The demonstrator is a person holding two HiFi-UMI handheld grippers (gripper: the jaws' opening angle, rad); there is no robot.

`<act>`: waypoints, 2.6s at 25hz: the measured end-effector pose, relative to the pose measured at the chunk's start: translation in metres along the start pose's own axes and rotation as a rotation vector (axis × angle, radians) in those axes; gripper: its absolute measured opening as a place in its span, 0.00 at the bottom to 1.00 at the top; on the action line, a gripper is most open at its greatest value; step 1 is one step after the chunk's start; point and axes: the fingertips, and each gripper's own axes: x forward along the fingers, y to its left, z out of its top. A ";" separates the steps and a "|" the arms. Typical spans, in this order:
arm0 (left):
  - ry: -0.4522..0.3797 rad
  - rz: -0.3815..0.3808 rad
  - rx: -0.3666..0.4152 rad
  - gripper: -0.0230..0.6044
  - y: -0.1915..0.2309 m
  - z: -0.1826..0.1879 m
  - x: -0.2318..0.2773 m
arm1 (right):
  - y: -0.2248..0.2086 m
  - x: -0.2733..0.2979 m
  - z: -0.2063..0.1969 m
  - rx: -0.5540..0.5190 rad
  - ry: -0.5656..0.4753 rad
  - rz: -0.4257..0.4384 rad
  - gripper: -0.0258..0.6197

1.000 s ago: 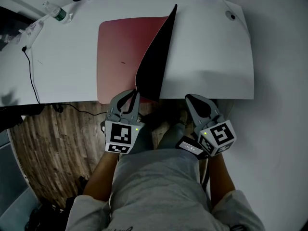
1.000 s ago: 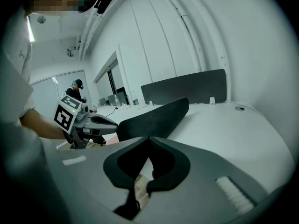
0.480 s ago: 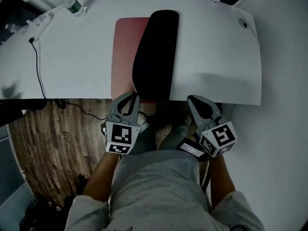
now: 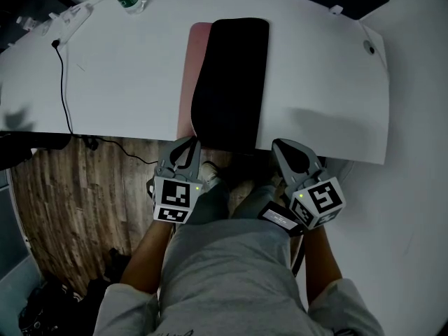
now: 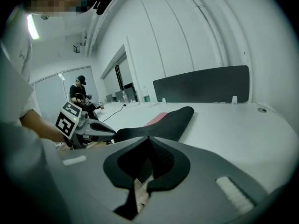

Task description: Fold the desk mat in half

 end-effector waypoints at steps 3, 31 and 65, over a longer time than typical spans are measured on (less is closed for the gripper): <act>0.003 0.006 -0.012 0.09 0.008 -0.006 -0.003 | 0.006 0.007 0.001 -0.008 0.007 0.009 0.05; 0.068 0.035 -0.063 0.09 0.030 -0.046 -0.007 | 0.033 0.032 -0.001 -0.027 0.052 0.041 0.05; 0.164 0.050 -0.201 0.07 0.033 -0.111 0.001 | 0.042 0.022 -0.023 -0.022 0.087 0.031 0.05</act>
